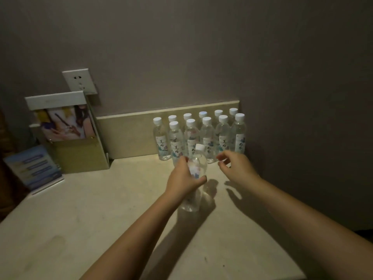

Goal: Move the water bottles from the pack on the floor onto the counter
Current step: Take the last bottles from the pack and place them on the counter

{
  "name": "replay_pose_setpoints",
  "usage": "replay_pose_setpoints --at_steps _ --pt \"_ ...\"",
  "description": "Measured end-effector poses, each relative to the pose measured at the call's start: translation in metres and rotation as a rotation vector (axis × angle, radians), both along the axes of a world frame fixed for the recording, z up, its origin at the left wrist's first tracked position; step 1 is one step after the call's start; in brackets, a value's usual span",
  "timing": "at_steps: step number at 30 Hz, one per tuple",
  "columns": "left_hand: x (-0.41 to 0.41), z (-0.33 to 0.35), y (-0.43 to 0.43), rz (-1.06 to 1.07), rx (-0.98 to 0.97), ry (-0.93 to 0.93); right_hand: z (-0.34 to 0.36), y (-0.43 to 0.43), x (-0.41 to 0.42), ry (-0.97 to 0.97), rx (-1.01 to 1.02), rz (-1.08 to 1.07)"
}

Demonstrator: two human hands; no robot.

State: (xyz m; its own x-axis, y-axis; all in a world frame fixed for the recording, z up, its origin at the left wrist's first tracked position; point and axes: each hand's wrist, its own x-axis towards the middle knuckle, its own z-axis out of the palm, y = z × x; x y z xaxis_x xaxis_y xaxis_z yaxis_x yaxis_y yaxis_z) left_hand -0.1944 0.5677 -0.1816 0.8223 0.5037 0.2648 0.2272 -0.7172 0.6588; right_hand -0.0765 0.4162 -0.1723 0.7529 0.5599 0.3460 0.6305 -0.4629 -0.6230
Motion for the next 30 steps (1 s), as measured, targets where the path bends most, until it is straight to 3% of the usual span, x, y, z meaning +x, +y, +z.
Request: replay_pose_setpoints --at_steps 3,9,14,19,23,30 --pt "-0.018 0.001 0.023 0.104 -0.003 -0.151 0.002 0.028 -0.013 -0.02 -0.011 0.08" --pt "-0.034 -0.008 0.068 0.296 -0.037 -0.273 -0.005 0.066 -0.032 -0.014 -0.089 0.221" --pt "-0.032 -0.019 0.091 0.3 -0.012 -0.316 -0.013 0.08 -0.033 0.007 -0.089 0.23" --pt "-0.044 -0.037 0.107 0.164 -0.156 -0.097 -0.027 0.085 -0.03 0.041 -0.082 0.219" --pt "-0.061 -0.059 0.118 0.136 -0.076 0.146 -0.038 0.092 -0.031 0.066 -0.113 0.215" --pt "-0.052 -0.059 0.131 0.142 0.001 0.155 -0.042 0.101 -0.026 0.069 -0.103 0.193"
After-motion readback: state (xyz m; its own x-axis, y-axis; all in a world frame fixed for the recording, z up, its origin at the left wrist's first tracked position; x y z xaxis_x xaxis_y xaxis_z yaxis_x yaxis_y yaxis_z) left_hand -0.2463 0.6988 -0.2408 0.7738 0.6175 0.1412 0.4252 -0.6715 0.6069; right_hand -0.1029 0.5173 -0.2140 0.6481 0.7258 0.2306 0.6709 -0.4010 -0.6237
